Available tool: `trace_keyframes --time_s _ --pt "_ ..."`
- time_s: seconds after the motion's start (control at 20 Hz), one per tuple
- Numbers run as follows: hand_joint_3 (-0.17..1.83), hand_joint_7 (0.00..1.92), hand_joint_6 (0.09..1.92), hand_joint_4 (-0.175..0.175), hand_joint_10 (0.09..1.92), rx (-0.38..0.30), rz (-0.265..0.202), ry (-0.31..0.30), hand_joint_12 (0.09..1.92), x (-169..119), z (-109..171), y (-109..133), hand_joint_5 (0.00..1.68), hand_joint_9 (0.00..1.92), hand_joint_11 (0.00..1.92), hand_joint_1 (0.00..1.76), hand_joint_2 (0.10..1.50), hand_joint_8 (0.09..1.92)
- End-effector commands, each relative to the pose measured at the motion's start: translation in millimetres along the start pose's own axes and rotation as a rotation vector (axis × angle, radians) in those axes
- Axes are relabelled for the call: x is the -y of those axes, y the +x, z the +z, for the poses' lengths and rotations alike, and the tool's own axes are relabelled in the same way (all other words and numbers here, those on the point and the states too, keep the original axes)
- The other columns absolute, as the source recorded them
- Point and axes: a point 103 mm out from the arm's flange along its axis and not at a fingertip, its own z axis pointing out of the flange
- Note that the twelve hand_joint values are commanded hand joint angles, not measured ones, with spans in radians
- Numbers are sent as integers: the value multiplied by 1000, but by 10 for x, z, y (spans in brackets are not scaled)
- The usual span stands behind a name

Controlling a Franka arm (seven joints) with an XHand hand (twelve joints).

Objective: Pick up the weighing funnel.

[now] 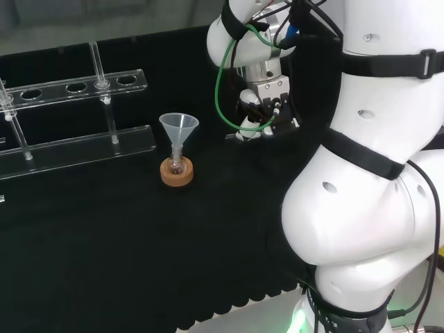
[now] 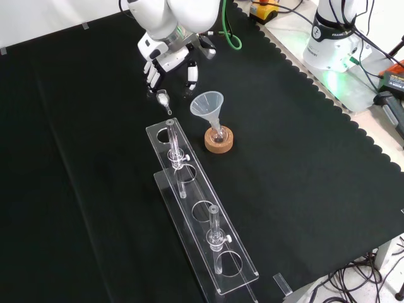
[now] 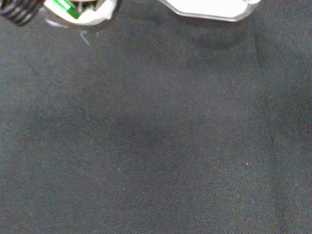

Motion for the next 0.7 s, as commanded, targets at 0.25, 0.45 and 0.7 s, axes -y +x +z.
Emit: trace_keyframes --time_s 0.25,0.45,0.7 --pt "551 535 141 -34 527 18 11 1 1260 -78 73 -38 652 787 526 913 593 689" --pt "556 540 156 -33 526 15 17 3 1260 -126 105 -93 665 792 531 922 594 690" --pt "578 548 204 -32 516 20 26 -1 1249 -157 141 -155 664 800 541 932 589 686"
